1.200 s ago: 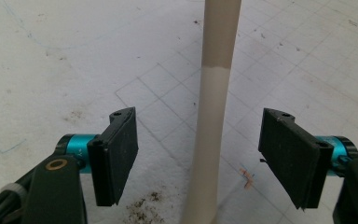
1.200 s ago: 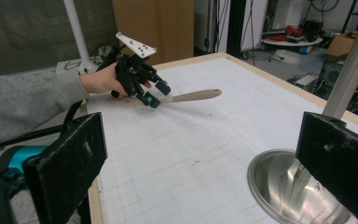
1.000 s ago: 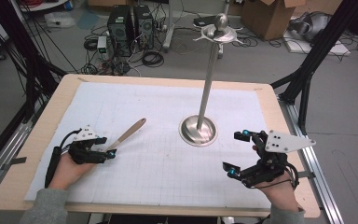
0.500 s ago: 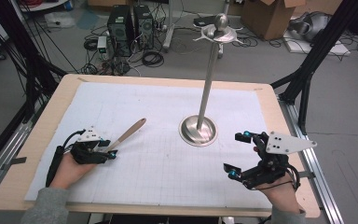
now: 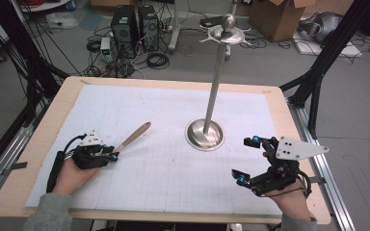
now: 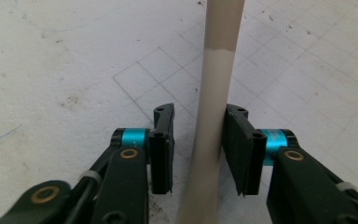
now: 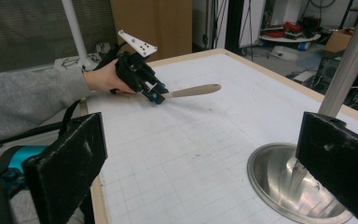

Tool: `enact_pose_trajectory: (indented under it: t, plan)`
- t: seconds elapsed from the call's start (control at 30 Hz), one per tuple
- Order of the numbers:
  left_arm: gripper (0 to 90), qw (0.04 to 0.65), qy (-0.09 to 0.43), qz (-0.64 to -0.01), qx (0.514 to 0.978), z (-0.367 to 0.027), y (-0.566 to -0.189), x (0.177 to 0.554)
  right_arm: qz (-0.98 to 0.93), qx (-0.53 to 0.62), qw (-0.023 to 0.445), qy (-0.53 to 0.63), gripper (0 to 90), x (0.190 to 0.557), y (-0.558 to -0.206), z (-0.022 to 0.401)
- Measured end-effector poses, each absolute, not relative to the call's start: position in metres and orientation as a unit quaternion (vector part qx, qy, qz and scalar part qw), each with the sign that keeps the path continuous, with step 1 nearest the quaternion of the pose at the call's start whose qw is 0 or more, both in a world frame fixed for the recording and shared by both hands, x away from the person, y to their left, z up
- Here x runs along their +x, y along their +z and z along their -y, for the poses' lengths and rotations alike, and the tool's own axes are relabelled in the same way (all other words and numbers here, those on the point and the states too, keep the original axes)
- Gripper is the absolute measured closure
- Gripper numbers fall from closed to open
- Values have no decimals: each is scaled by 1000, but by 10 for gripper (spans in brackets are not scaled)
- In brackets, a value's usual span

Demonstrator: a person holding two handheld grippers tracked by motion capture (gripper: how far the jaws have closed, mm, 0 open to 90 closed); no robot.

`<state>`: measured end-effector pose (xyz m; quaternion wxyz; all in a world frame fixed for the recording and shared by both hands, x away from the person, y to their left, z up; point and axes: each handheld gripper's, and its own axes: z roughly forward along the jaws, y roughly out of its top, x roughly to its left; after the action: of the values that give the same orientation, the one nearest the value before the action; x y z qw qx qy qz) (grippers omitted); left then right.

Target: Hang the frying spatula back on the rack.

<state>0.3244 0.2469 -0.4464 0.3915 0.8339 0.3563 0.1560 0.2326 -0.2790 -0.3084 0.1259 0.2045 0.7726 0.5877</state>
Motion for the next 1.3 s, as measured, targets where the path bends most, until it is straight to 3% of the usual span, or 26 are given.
enact_pose_trajectory:
  t: [0.2,0.63,1.3]
  plan:
    - [747,386,166,-338,842,-244,-446,321,-774,202,127,587,8,233,-308,278]
    - [768,382,176,-337,842,-243,-444,320,-775,200,126,586,8,233,-308,277]
    - [780,426,170,-348,818,-241,-419,316,-775,200,126,586,8,232,-307,277]
